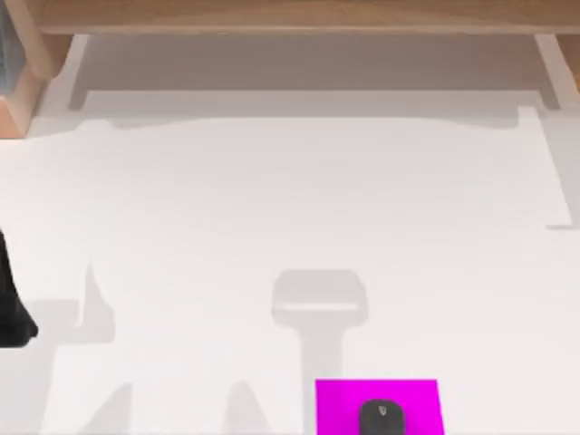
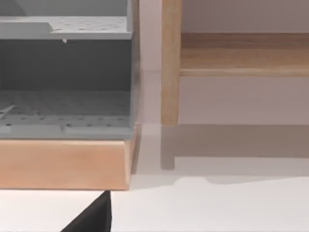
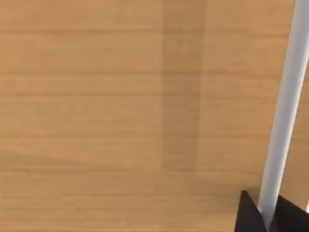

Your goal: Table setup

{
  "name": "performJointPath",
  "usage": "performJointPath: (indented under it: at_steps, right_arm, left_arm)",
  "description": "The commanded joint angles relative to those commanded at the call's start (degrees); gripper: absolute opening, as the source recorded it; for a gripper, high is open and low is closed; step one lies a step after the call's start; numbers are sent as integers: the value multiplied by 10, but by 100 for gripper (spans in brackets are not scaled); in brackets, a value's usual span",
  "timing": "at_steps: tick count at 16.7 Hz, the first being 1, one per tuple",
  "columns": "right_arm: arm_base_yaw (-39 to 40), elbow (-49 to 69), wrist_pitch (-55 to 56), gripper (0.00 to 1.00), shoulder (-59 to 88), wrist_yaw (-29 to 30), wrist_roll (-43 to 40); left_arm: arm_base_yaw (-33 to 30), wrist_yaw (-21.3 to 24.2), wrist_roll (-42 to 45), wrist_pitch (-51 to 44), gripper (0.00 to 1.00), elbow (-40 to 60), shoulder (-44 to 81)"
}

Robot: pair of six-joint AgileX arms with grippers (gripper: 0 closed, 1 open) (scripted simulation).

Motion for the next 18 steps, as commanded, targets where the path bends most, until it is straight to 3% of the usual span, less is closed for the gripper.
performJointPath:
  at_steps: [9,18]
  right_arm:
    - [1,1,-3,0,3,2,1]
    - [63,128,-84,0,48,65,1]
  left_arm:
    - [0,0,0,0,100,0,0]
    - [0,0,0,0,100,0,0]
